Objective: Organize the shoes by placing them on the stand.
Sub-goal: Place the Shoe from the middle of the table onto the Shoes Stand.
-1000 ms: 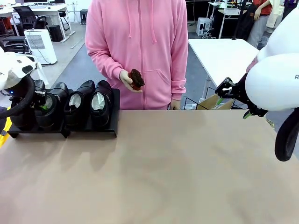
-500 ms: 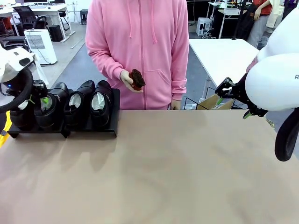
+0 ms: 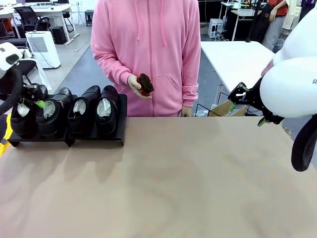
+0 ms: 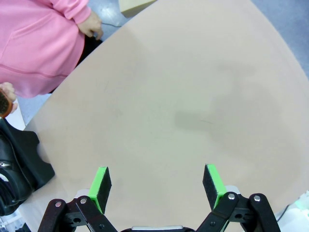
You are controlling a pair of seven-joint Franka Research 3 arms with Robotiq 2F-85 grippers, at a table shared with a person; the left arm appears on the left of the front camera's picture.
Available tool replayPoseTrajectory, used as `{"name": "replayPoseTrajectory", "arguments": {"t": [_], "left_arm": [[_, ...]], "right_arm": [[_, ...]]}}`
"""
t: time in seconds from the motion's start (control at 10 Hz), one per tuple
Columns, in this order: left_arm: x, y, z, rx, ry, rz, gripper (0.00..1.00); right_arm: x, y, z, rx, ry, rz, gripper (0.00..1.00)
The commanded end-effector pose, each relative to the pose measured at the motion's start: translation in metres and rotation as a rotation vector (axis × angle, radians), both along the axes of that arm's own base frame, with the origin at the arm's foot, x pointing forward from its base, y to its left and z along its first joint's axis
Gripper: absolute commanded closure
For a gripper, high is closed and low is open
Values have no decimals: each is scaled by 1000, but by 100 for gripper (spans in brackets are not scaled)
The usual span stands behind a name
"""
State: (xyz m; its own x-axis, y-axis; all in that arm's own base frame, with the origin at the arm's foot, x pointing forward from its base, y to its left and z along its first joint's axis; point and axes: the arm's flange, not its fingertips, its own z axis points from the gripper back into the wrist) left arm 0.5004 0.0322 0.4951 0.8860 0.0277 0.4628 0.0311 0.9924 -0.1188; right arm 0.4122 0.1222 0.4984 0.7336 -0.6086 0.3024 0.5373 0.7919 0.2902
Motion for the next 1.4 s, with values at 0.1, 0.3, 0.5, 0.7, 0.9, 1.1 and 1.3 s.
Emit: {"name": "replayPoseTrajectory", "arguments": {"t": [0.1,0.3,0.5,0.7,0.9,1.1,1.3], "left_arm": [[13,-1,-5,15,-5,-22,55],[13,-1,-5,15,-5,-22,55],[13,-1,-5,15,-5,-22,55],[13,-1,-5,15,-5,-22,55],[13,-1,-5,15,-5,-22,55],[13,-1,-5,15,-5,-22,55],[13,-1,-5,15,-5,-22,55]], "right_arm": [[1,-2,3,-6,-6,22,0],[1,-2,3,-6,-6,22,0],[1,-2,3,-6,-6,22,0],[1,-2,3,-6,-6,22,0],[1,-2,3,-6,-6,22,0],[1,-2,3,-6,-6,22,0],[1,-2,3,-6,-6,22,0]]}}
